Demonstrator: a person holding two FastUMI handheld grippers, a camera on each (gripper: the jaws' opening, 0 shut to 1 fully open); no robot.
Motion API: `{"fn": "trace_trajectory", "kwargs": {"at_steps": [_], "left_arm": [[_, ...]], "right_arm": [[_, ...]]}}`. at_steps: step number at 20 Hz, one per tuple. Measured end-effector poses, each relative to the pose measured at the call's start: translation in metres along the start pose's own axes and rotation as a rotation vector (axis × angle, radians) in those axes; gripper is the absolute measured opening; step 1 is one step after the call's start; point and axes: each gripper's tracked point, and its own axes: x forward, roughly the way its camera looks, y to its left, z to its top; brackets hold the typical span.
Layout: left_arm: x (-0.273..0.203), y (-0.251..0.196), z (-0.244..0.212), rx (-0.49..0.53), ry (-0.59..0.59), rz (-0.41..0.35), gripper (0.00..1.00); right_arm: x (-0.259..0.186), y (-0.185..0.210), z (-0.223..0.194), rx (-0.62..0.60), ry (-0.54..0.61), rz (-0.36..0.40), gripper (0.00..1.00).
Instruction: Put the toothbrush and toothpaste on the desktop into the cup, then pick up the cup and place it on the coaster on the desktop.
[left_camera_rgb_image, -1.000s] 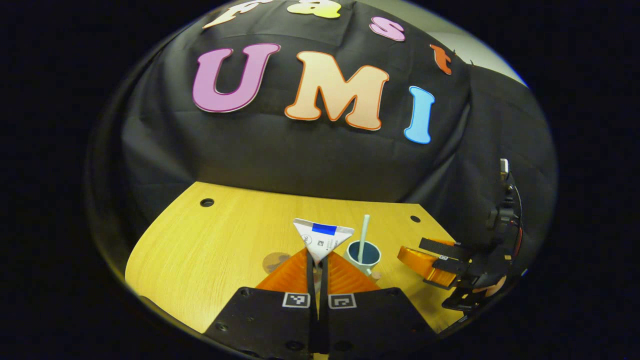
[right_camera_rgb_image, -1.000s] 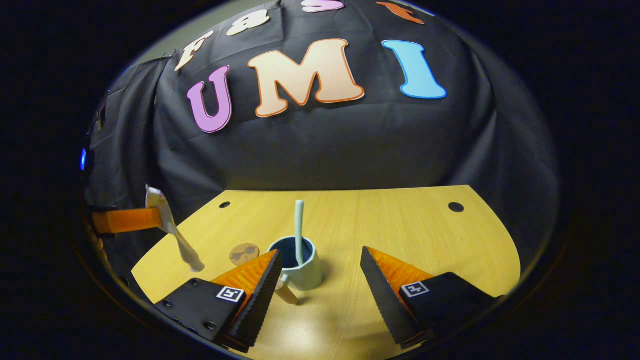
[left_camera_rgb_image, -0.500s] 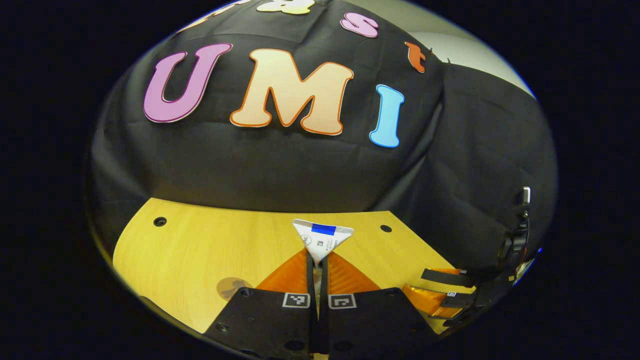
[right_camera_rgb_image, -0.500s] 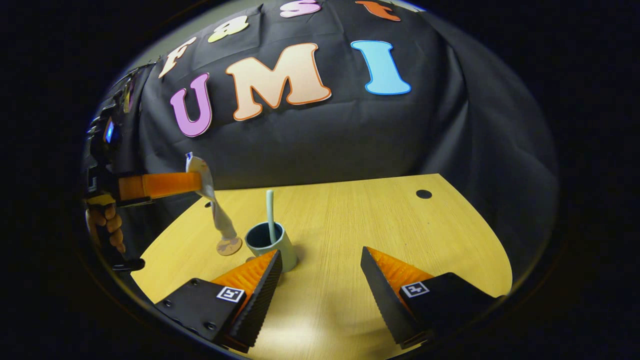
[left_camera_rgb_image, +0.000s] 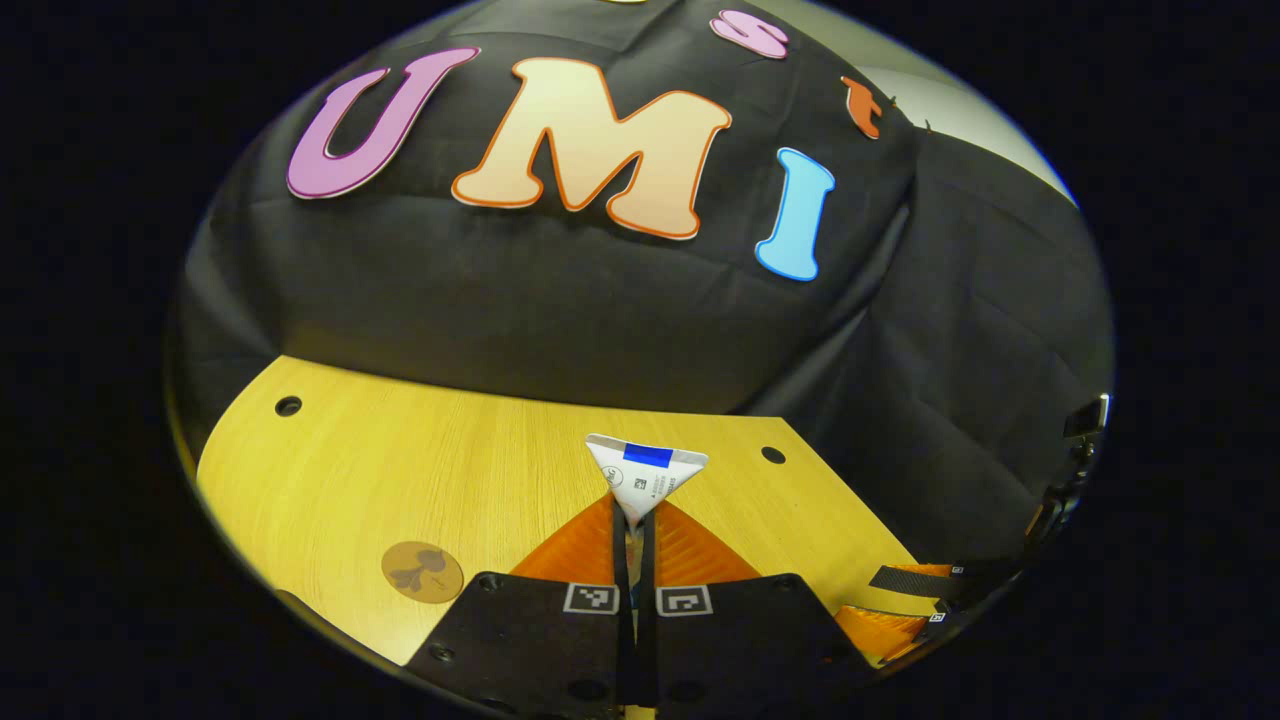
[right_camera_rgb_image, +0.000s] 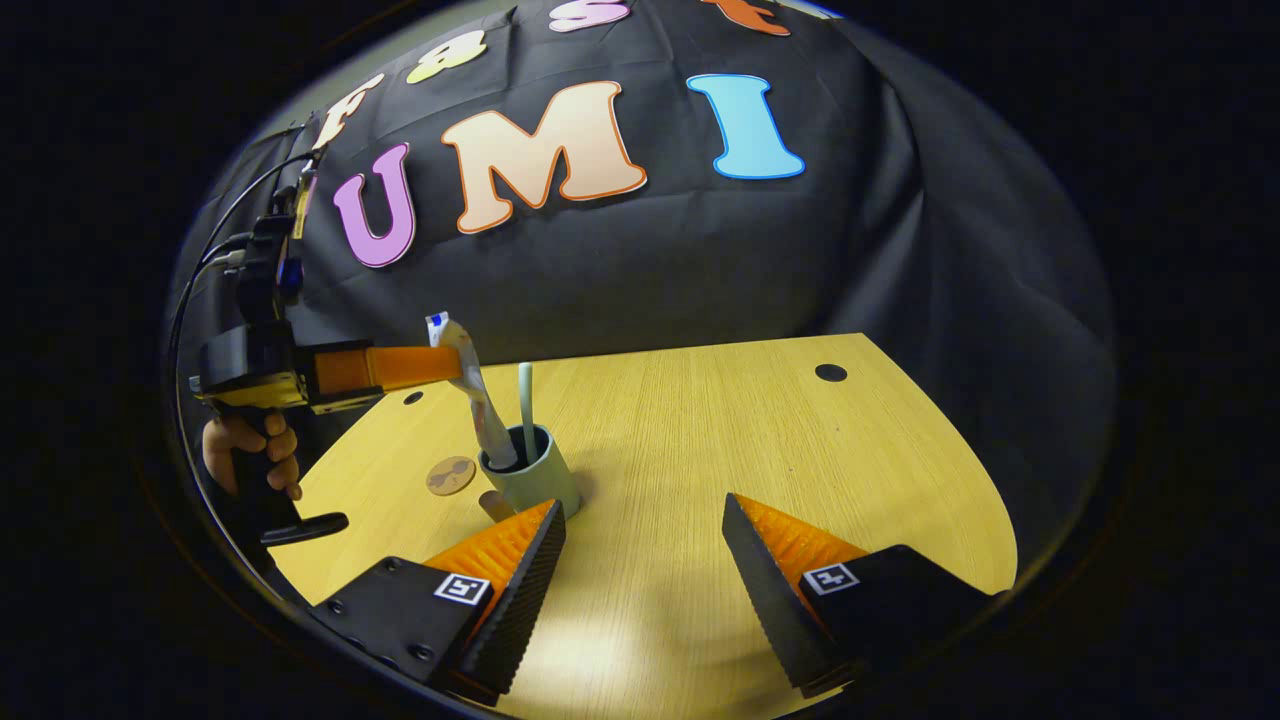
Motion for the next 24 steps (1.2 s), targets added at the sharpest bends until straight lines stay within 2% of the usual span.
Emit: {"fn": "trace_trajectory", "kwargs": {"at_steps": [1, 2, 4, 6, 7, 8, 9, 11, 12, 14, 16, 18, 20, 23, 24], "left_arm": [[0.000, 0.000, -0.005, -0.007, 0.005, -0.005, 0.00], [-0.001, 0.000, -0.010, -0.014, 0.018, -0.011, 0.02], [-0.004, -0.003, -0.014, -0.020, 0.014, -0.021, 0.13], [-0.010, -0.005, -0.017, -0.002, 0.003, -0.024, 0.46], [-0.013, -0.002, -0.017, 0.007, -0.001, -0.019, 0.62], [-0.018, 0.001, -0.017, 0.023, -0.005, -0.009, 0.67], [-0.025, 0.006, -0.017, 0.043, -0.012, 0.009, 0.77], [-0.042, 0.020, -0.017, 0.089, -0.031, 0.047, 0.95], [-0.052, 0.027, -0.014, 0.105, -0.042, 0.064, 0.96], [-0.074, 0.046, -0.012, 0.129, -0.067, 0.104, 0.96], [-0.095, 0.069, -0.010, 0.142, -0.086, 0.155, 0.95], [-0.114, 0.092, -0.013, 0.137, -0.095, 0.203, 0.95], [-0.131, 0.113, -0.018, 0.120, -0.096, 0.244, 0.95], [-0.157, 0.145, -0.027, 0.091, -0.091, 0.306, 0.95], [-0.165, 0.155, -0.030, 0.080, -0.088, 0.325, 0.95]], "right_arm": [[0.003, 0.001, 0.000, 0.002, 0.008, 0.005, 0.93], [0.004, 0.004, -0.001, 0.004, 0.016, 0.010, 0.98], [0.007, 0.010, -0.001, -0.001, 0.035, 0.022, 0.99], [0.012, 0.019, -0.006, -0.019, 0.063, 0.046, 0.95], [0.014, 0.025, -0.008, -0.029, 0.084, 0.061, 0.99], [0.018, 0.030, -0.010, -0.037, 0.110, 0.074, 0.95], [0.020, 0.038, -0.013, -0.044, 0.149, 0.092, 0.99], [0.024, 0.059, -0.017, -0.053, 0.215, 0.137, 0.95], [0.027, 0.067, -0.017, -0.062, 0.244, 0.150, 0.99], [0.036, 0.083, -0.015, -0.084, 0.289, 0.173, 0.99], [0.041, 0.100, -0.016, -0.087, 0.351, 0.195, 0.94], [0.050, 0.114, -0.020, -0.084, 0.417, 0.209, 0.95], [0.064, 0.119, -0.028, -0.100, 0.480, 0.189, 0.99], [0.083, 0.128, -0.050, -0.086, 0.601, 0.164, 0.98], [0.090, 0.131, -0.057, -0.078, 0.634, 0.152, 0.94]]}}
